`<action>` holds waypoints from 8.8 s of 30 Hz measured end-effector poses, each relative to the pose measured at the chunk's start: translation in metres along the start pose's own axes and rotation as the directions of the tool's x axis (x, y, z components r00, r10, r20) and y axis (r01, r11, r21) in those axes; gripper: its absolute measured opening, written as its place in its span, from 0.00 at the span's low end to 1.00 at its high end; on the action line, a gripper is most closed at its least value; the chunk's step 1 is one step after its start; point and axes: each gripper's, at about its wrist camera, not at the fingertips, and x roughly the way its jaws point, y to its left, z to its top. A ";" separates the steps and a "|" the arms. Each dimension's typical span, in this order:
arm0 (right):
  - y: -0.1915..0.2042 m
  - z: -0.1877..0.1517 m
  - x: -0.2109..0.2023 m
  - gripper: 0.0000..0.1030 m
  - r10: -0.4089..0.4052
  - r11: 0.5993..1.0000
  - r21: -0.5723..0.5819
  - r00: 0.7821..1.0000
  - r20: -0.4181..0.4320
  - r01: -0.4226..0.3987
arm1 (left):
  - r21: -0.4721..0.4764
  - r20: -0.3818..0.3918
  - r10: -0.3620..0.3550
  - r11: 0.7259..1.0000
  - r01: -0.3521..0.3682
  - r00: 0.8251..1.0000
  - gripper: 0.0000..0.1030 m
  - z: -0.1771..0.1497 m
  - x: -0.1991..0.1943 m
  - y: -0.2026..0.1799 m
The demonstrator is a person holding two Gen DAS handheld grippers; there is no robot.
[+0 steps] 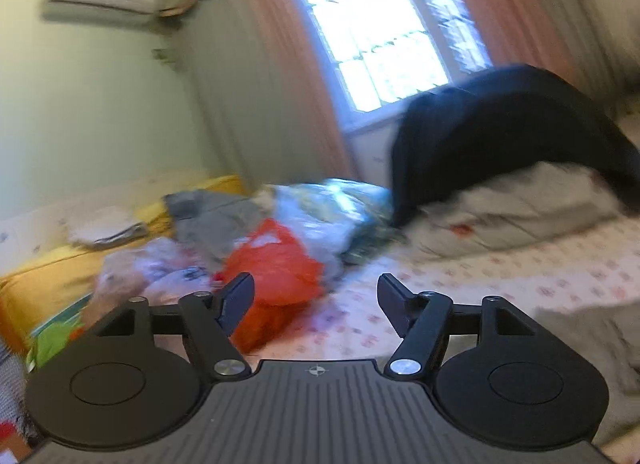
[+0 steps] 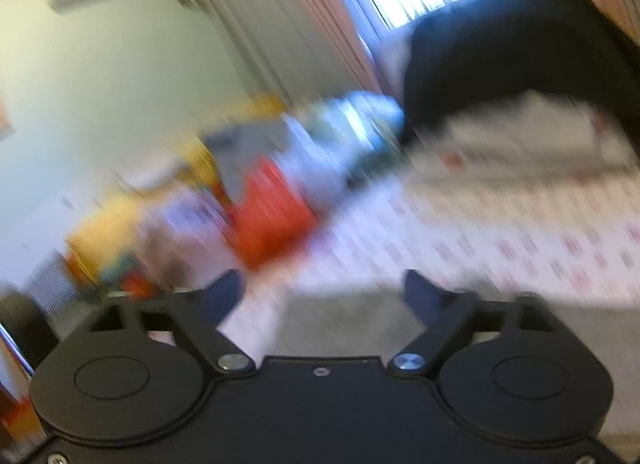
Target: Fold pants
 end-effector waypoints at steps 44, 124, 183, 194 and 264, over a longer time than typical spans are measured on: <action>-0.056 -0.017 -0.048 1.00 -0.128 0.975 0.191 0.991 0.051 0.116 | -0.971 -0.223 -0.660 0.213 -0.106 0.718 0.67 -0.205 0.199 0.116; -0.219 -0.072 -0.042 0.16 -0.645 0.739 -0.127 0.640 -0.417 0.662 | -0.215 -0.470 -0.632 0.759 0.615 0.616 0.35 -0.037 0.072 -0.241; -0.305 -0.025 -0.098 0.97 -0.409 0.813 0.218 0.796 -0.447 0.540 | -0.501 -0.560 -0.702 0.710 0.495 0.439 0.36 -0.022 0.188 -0.151; -0.342 -0.051 -0.085 0.99 -0.166 0.796 0.424 0.830 -0.532 0.431 | -0.785 -0.457 -0.885 0.450 0.425 0.093 0.36 -0.078 0.233 -0.157; -0.230 0.004 -0.004 0.85 -0.618 0.782 -0.238 0.766 -0.176 0.576 | -0.160 -0.295 -0.590 0.806 0.570 0.752 0.58 0.016 0.115 -0.217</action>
